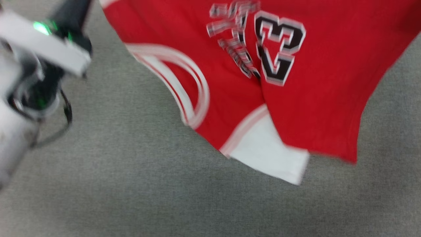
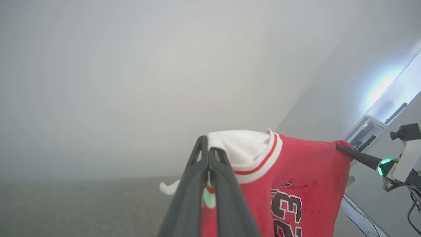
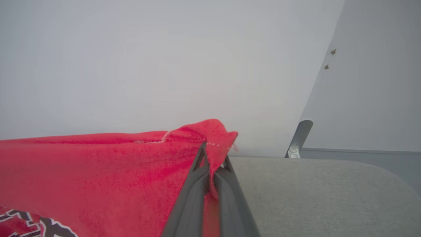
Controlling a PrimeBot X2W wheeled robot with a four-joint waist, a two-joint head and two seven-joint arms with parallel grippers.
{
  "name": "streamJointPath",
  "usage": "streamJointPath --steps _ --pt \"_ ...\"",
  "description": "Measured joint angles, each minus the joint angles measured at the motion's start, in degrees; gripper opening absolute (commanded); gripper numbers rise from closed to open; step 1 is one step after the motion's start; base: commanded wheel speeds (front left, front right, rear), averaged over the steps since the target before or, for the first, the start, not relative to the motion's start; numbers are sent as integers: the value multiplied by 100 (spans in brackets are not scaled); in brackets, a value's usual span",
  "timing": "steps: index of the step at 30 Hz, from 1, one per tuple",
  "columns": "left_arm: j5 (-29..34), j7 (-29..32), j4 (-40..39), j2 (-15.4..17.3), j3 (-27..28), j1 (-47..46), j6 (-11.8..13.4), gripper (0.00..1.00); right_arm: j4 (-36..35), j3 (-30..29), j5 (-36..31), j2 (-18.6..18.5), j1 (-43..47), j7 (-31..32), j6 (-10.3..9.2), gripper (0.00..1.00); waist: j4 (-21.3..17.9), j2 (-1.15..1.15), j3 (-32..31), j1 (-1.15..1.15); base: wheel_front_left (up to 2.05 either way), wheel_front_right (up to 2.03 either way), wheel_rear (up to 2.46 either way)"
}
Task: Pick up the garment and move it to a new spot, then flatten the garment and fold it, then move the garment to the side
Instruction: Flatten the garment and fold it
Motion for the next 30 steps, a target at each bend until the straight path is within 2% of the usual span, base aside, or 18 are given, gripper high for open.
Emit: streamJointPath --steps 7,10,14,17,23,27,30 --pt "-274 426 1147 -542 402 -1691 -1 0 311 -1034 -722 481 -1326 -794 2 0 -149 0 334 0 0 0 0" --pt "-210 505 1739 -739 492 -2507 -2 0 480 -1433 -1013 701 -1913 -1151 4 0 -195 0 514 0 0 0 0" --pt "49 554 2250 -869 482 -3467 -3 0 762 -1768 -1344 971 -2581 -1688 9 0 -278 0 731 0 0 0 0" --pt "89 504 2337 -922 481 -3947 -3 0 1011 -1924 -1549 1045 -2954 -2000 9 0 -352 0 870 0 0 0 0" --pt "-129 396 2154 -922 472 -3861 -2 0 1577 -2092 -1838 1124 -3007 -2373 9 0 -438 0 1097 1 0 0 0" --pt "-416 389 1704 -788 344 -3076 -1 0 1831 -1939 -1851 1155 -2652 -2461 2 0 -441 0 1152 0 0 0 0" --pt "-355 182 1118 -605 138 -2442 1 0 1874 -1656 -1647 1083 -2312 -2474 1 0 -415 0 1136 0 0 0 0"
